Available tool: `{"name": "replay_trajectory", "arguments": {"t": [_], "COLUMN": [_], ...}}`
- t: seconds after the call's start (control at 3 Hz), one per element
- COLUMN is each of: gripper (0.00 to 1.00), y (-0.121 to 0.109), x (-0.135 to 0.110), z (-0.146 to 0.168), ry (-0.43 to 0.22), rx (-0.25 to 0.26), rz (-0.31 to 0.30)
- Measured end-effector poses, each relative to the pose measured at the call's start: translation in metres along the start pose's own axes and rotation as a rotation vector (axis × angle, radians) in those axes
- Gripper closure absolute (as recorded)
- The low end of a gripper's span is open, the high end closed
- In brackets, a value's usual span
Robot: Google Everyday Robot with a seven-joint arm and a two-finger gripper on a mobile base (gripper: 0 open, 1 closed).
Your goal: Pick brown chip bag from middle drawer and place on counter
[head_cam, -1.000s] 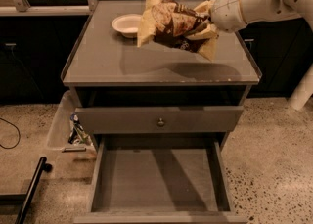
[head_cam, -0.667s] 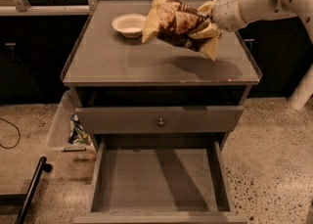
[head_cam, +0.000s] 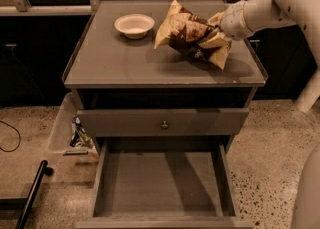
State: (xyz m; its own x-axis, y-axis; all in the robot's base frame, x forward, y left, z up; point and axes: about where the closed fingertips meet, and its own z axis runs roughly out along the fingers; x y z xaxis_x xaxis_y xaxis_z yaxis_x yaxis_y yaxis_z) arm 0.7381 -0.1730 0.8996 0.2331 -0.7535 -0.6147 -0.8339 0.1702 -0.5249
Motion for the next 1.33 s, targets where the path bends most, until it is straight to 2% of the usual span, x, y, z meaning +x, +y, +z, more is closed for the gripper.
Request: {"name": "replay_trajectory", "arguments": {"t": [0.33,0.67,1.33], "gripper": [1.00,0.83,0.36], "y": [0.0022,0.0023,0.0023], "x": [0.0132,0.0141,0.0140], "z": [0.0048,0.0053,0.0054], "ry": [0.001,0.001,0.001], "rx": [-0.014,-0.015,-0.015], "rz": [0.038,0.040,0.040]}}
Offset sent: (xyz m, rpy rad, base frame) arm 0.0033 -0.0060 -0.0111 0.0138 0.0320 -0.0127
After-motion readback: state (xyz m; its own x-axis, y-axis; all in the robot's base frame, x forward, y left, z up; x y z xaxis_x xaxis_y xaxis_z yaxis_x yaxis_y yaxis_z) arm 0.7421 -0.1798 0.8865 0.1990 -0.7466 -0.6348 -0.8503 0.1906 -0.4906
